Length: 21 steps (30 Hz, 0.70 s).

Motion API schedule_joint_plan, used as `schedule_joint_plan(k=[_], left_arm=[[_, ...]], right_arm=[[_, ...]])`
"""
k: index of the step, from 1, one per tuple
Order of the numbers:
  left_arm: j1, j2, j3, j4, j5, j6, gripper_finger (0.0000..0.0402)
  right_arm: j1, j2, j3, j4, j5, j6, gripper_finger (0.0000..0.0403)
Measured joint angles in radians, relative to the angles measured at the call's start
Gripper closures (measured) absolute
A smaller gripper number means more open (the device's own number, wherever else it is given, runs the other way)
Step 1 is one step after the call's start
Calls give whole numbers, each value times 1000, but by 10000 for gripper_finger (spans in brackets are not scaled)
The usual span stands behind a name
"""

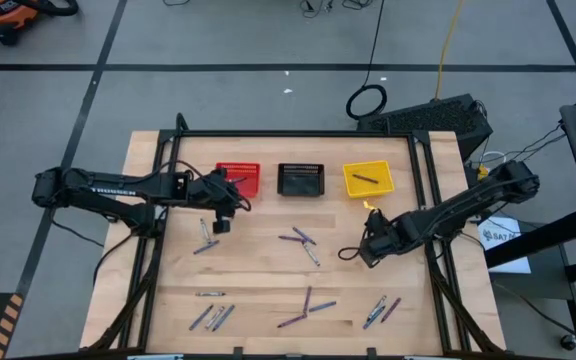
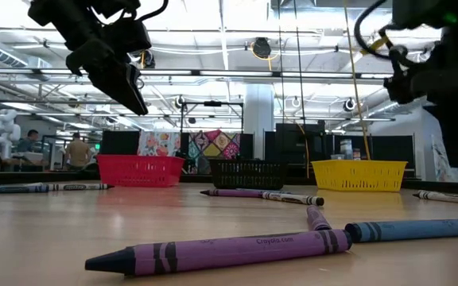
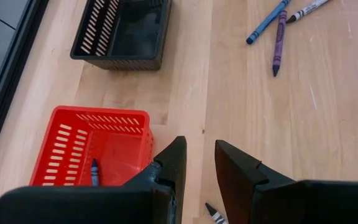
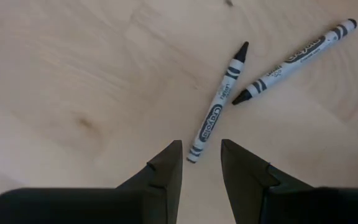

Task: Sort crayons
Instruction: Put the black crayon into the black basket

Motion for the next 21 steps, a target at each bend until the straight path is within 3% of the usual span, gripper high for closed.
schedule_joint_plan(k=[12,21], left_arm=[[-13,0,0,0,0,0,317],[-13,0,0,0,0,0,317]], right_arm=[[0,148,0,14,-4,-18,305],[0,172,-25,95,-6,-12,305]])
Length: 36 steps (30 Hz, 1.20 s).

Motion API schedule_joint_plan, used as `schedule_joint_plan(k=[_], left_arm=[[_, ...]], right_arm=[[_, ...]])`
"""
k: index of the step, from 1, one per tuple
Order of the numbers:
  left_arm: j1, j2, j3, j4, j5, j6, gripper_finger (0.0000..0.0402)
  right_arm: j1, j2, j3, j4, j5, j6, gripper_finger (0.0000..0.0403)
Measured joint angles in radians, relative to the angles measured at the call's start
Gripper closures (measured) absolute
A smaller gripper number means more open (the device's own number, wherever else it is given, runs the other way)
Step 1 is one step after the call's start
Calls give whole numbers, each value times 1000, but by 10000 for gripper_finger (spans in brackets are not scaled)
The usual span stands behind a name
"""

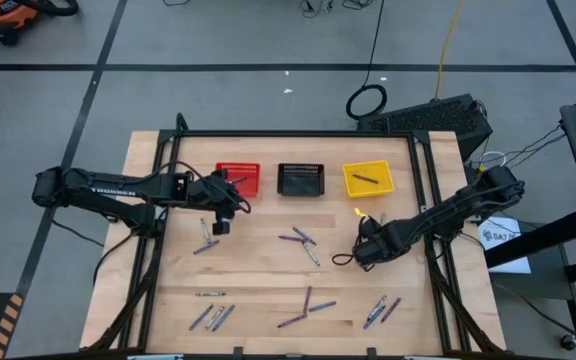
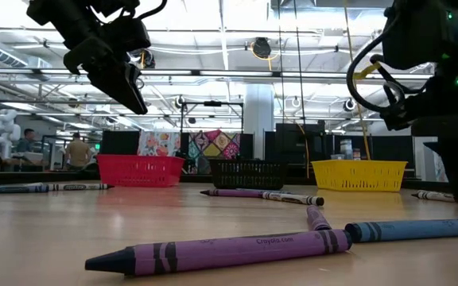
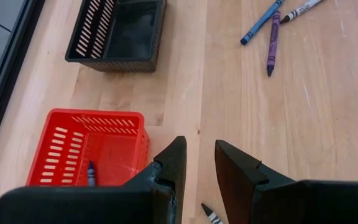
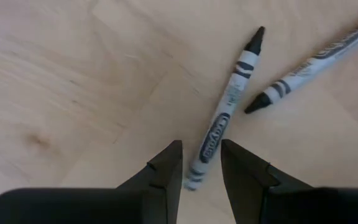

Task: Sort crayons
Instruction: Put the black crayon into the black basket

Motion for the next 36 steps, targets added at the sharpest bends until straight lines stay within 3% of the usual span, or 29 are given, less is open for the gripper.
schedule_joint_plan(k=[8,16,20,28,36], left_arm=[[0,0,0,0,0,0,317],[0,0,0,0,0,0,317],[0,0,0,0,0,1,317],[0,0,0,0,0,0,317],[0,0,0,-27,6,-60,317]], right_arm=[[-1,-5,-79,98,-44,50,309],[-1,-13,-80,114,-61,45,393],[-1,-13,-80,115,-65,43,391],[-8,-19,23,56,-56,-10,399],[-75,-44,150,61,61,-188,402]])
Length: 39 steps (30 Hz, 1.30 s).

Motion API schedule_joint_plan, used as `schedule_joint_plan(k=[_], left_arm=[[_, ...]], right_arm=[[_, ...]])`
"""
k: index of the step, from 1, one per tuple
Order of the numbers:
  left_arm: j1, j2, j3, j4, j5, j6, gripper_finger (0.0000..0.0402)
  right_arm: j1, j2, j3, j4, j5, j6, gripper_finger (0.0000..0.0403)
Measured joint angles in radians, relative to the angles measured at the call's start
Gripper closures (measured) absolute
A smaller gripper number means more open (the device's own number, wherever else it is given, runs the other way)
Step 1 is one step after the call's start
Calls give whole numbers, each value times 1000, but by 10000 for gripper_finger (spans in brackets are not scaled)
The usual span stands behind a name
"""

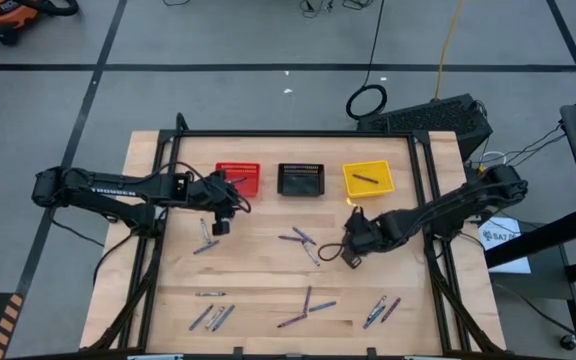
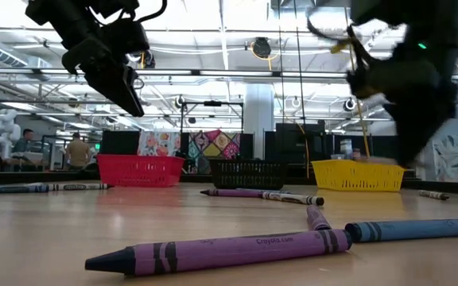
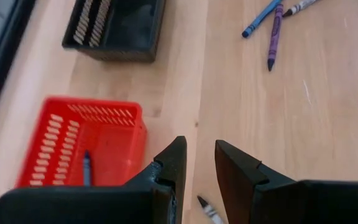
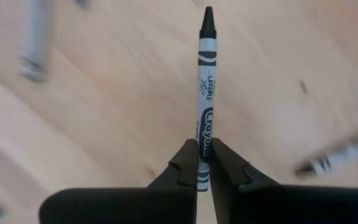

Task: Sort crayons
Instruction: Put the black crayon into the black basket

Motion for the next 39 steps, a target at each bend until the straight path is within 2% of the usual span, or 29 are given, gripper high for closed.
schedule_joint_plan(k=[6,12,19,31,36,39], left_arm=[[-14,0,0,-42,67,-96,317],[-66,0,0,-101,142,-160,317],[-150,0,0,-105,157,-223,317],[-274,0,0,-102,174,-441,317],[-324,0,0,-104,207,-556,317],[-359,0,0,-127,228,-638,317]], right_arm=[[-104,0,57,32,72,-195,402],[-226,-1,69,208,73,-419,402],[-343,-1,69,369,70,-632,402],[-488,0,69,615,69,-968,403],[-540,54,69,649,-28,-1028,403],[-550,104,69,654,-35,-1058,403]])
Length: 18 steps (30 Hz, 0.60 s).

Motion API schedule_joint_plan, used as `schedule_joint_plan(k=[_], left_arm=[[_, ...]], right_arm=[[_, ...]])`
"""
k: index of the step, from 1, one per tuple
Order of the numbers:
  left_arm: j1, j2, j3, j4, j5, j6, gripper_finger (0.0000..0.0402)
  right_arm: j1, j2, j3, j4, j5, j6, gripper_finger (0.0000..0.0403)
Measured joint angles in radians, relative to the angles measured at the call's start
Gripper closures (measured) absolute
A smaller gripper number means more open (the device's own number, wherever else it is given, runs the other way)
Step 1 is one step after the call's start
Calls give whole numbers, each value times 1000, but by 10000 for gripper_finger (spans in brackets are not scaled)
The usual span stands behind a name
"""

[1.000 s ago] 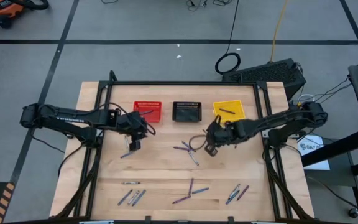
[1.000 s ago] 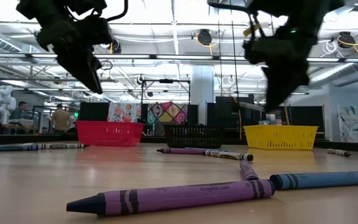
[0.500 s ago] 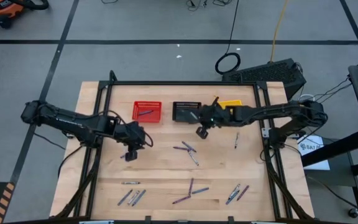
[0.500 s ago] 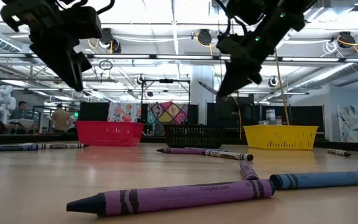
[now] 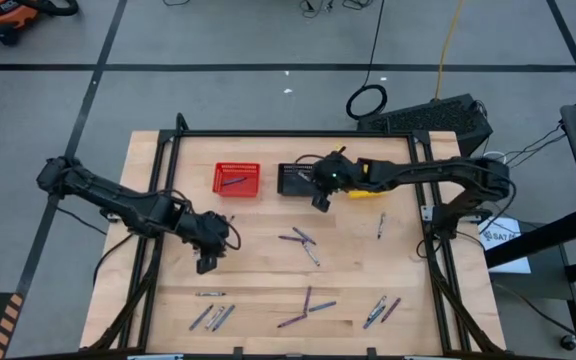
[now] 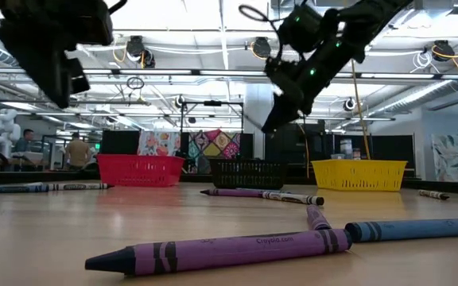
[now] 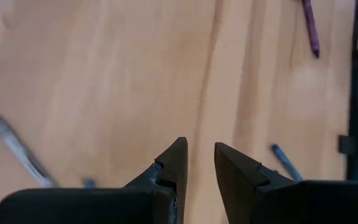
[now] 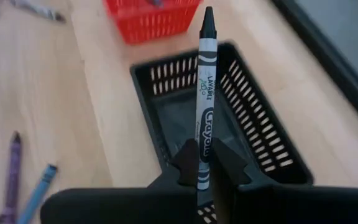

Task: Sort crayons
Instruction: Put the black crayon into the black basket

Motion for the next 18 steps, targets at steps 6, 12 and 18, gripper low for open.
schedule_joint_plan(k=[6,12,18], left_arm=[[-88,0,0,-74,38,-171,317],[-176,0,0,-81,40,-343,317],[-257,0,0,-79,41,-499,317]], right_arm=[[-6,72,0,29,-1,-73,403],[-12,115,0,59,-48,-108,403],[-30,131,0,57,-49,-146,402]])
